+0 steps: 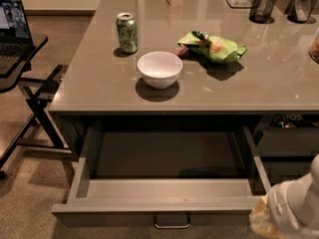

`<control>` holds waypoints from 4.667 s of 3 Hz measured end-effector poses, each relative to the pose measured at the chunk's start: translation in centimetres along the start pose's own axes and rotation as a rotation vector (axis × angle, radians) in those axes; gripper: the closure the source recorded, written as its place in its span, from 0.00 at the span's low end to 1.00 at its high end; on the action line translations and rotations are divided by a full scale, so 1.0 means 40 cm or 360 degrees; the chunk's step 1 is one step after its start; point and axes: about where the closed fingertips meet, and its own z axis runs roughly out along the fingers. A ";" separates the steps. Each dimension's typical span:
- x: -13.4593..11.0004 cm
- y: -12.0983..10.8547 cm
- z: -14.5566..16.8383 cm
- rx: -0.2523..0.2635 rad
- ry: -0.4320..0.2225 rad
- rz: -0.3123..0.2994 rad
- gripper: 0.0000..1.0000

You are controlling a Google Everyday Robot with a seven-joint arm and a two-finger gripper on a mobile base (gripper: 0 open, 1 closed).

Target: Close top drawer

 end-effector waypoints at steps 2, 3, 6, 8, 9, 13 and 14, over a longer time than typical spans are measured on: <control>-0.016 0.091 0.066 -0.0119 -0.0005 -0.0064 0.82; -0.016 0.091 0.066 -0.0119 -0.0005 -0.0064 0.58; -0.048 0.045 0.101 -0.0143 -0.0020 -0.0063 0.00; -0.082 -0.038 0.106 -0.0085 -0.0037 -0.0060 0.42; -0.121 -0.148 0.102 -0.0023 -0.0047 -0.0066 0.66; -0.126 -0.287 0.130 0.0028 -0.0037 -0.0040 0.42; -0.129 -0.292 0.131 0.0030 -0.0041 -0.0043 0.18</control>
Offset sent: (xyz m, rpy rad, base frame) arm -0.0268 0.0102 -0.0229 -0.0010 0.0515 0.0458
